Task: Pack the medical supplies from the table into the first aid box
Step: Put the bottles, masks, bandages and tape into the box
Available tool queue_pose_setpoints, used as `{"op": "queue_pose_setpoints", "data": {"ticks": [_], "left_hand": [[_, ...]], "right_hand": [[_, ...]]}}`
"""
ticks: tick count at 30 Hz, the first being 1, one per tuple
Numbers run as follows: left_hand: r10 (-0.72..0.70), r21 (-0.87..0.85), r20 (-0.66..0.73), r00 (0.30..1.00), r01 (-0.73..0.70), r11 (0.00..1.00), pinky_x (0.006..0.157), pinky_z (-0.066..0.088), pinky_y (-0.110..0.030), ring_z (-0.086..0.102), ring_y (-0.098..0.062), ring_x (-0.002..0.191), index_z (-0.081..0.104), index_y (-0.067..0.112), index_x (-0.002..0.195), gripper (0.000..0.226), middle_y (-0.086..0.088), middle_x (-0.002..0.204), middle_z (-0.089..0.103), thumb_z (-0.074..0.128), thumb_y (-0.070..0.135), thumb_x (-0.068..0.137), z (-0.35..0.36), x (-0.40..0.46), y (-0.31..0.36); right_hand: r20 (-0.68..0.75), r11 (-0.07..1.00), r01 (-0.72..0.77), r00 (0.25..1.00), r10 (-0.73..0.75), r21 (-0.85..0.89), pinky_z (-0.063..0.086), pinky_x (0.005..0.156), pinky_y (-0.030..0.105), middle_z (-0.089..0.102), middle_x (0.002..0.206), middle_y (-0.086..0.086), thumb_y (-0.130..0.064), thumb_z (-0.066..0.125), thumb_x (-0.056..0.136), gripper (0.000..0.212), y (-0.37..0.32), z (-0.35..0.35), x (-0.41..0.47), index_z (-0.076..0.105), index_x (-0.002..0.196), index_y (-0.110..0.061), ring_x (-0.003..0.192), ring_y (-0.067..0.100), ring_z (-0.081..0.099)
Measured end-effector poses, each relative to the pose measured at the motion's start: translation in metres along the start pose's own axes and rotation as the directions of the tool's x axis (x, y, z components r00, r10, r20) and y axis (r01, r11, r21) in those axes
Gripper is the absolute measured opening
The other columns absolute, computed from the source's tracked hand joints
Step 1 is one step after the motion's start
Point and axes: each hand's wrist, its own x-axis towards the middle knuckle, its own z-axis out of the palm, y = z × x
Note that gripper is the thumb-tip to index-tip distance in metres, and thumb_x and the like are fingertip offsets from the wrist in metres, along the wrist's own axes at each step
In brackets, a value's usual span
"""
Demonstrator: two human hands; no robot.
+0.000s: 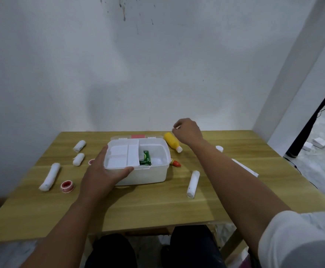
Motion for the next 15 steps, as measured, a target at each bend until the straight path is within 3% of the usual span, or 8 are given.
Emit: {"op": "queue_pose_setpoints", "data": {"ticks": [4,7,9,12,15], "left_hand": [[0.019,-0.015,-0.011,1.000,-0.019,1.000,0.103,0.050,-0.042,0.050,-0.013,0.138,0.035,0.049,0.157,0.110,0.023,0.148,0.053,0.079,0.075,0.060,0.000,0.000,0.004],[0.003,0.002,-0.011,1.000,-0.003,1.000,0.105,0.051,-0.046,0.049,-0.015,0.139,0.033,0.049,0.157,0.112,0.019,0.152,0.053,0.078,0.078,0.058,0.000,-0.001,0.004],[-0.009,0.012,-0.011,1.000,0.010,1.000,0.106,0.050,-0.047,0.048,-0.017,0.141,0.033,0.047,0.158,0.116,0.015,0.154,0.051,0.076,0.081,0.056,0.000,-0.001,0.004],[-0.008,0.022,-0.007,1.000,0.009,1.000,0.106,0.050,-0.045,0.047,-0.018,0.142,0.032,0.043,0.160,0.120,0.012,0.156,0.051,0.074,0.083,0.054,0.000,-0.001,0.004],[-0.007,0.023,0.004,1.000,0.007,1.000,0.106,0.049,-0.044,0.046,-0.019,0.143,0.033,0.041,0.161,0.123,0.011,0.157,0.050,0.072,0.084,0.053,-0.001,-0.001,0.005]], "right_hand": [[0.075,0.968,-0.122,0.987,0.141,-0.221,0.049,0.075,0.032,0.070,0.119,0.006,-0.028,0.067,0.090,0.040,0.030,0.016,-0.006,0.065,0.126,-0.012,0.106,0.028,0.067],[0.133,0.969,-0.162,0.973,0.189,-0.188,0.053,0.080,0.036,0.071,0.116,0.009,-0.038,0.073,0.086,0.047,0.040,0.031,-0.008,0.066,0.123,-0.009,0.106,0.028,0.068],[0.167,0.976,-0.166,0.968,0.189,-0.143,0.057,0.082,0.039,0.073,0.107,0.008,-0.039,0.074,0.082,0.045,0.040,0.041,-0.006,0.070,0.113,-0.007,0.102,0.028,0.070],[0.208,0.979,-0.142,0.963,0.170,-0.144,0.060,0.072,0.041,0.073,0.079,0.007,-0.037,0.073,0.077,0.031,0.038,0.051,-0.004,0.071,0.085,-0.007,0.082,0.028,0.073],[0.167,0.981,-0.154,0.971,0.172,-0.116,0.059,0.068,0.038,0.070,0.070,0.008,-0.033,0.068,0.075,0.028,0.039,0.050,-0.001,0.071,0.078,-0.005,0.073,0.028,0.071]]}}
